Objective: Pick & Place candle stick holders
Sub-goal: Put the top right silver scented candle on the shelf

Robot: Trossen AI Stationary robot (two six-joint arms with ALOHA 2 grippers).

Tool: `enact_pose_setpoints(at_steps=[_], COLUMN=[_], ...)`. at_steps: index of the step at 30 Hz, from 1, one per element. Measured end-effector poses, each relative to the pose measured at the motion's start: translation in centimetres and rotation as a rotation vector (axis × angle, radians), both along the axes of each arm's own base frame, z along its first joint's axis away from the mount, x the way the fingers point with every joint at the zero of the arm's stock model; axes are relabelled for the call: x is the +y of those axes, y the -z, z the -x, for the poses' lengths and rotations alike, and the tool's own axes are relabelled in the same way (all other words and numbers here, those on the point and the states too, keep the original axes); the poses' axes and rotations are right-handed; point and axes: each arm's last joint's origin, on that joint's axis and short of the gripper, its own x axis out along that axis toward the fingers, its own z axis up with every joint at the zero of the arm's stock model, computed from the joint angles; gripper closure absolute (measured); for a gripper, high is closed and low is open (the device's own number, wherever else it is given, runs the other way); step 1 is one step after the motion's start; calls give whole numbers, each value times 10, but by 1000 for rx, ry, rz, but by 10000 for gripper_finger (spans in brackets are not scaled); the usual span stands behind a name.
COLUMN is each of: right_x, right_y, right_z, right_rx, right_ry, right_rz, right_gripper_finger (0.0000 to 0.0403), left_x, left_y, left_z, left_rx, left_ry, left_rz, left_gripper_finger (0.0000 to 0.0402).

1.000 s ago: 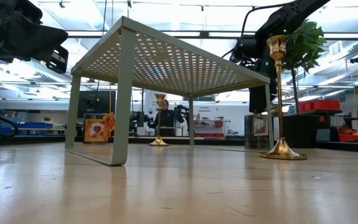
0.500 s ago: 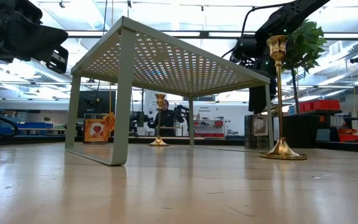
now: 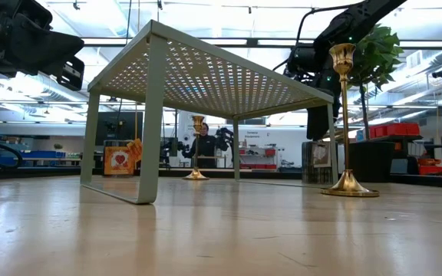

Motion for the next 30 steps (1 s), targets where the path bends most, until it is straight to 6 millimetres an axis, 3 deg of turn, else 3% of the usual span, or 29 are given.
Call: enact_pose_setpoints(at_steps=[30], right_x=[5], right_y=[22], right_z=[6], right_rx=[50], right_ry=[-29], right_rz=[11], right_gripper_finger=[3], left_x=[0], left_y=[0], left_z=[0], left_rx=[0], left_ry=[0], left_rz=[0], left_gripper_finger=[376])
